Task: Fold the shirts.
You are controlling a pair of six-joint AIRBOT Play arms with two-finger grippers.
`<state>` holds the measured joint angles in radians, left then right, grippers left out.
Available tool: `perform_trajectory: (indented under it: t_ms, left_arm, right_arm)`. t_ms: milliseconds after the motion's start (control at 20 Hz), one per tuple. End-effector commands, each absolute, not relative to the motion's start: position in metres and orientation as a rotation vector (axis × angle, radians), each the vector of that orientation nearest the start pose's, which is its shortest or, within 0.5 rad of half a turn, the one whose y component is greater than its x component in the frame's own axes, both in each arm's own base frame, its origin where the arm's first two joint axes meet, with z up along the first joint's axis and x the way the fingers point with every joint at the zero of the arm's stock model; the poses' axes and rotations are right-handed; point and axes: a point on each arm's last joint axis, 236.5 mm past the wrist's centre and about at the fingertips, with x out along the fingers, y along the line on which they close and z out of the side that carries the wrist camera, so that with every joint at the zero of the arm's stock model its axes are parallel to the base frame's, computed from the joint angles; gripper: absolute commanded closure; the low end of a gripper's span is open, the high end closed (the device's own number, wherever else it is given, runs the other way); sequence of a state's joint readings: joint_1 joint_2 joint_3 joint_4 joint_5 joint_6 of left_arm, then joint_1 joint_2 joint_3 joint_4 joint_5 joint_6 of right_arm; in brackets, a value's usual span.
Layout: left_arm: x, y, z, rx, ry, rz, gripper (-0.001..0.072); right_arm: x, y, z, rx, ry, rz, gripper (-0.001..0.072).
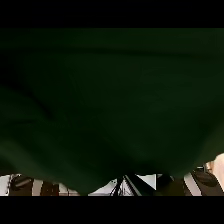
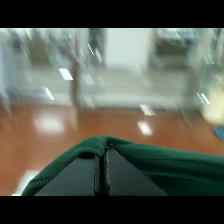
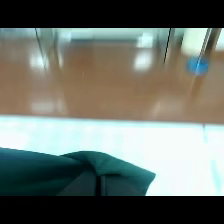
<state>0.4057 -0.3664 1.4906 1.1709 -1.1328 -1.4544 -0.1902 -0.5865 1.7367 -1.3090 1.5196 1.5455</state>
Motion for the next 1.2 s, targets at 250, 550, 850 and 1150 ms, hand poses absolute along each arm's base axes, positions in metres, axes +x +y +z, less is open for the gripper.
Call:
perform_trajectory:
  t_ms: [250, 550, 850, 1150]
  left_arm:
    - [0.348, -0.013, 0.203, -0.436, 0.525, -0.161, 0.0689]
    - [0.481, -0.035, 0.107, -0.481, 0.712, -0.202, 0.0688]
    - [0.547, -0.051, 0.035, -0.646, 0.891, -0.18, 0.0689]
    - [0.519, -0.06, 0.019, -0.627, 1.034, -0.255, 0.0689]
  right_arm:
    - [0.345, 0.046, 0.219, 0.299, 0.712, 0.26, 0.0689]
    - [0.479, 0.034, 0.112, 0.502, 0.813, 0.258, 0.069]
    - [0.566, 0.023, 0.056, 0.621, 0.863, 0.238, 0.0689]
    - [0.566, 0.024, 0.033, 0.661, 0.954, 0.255, 0.0689]
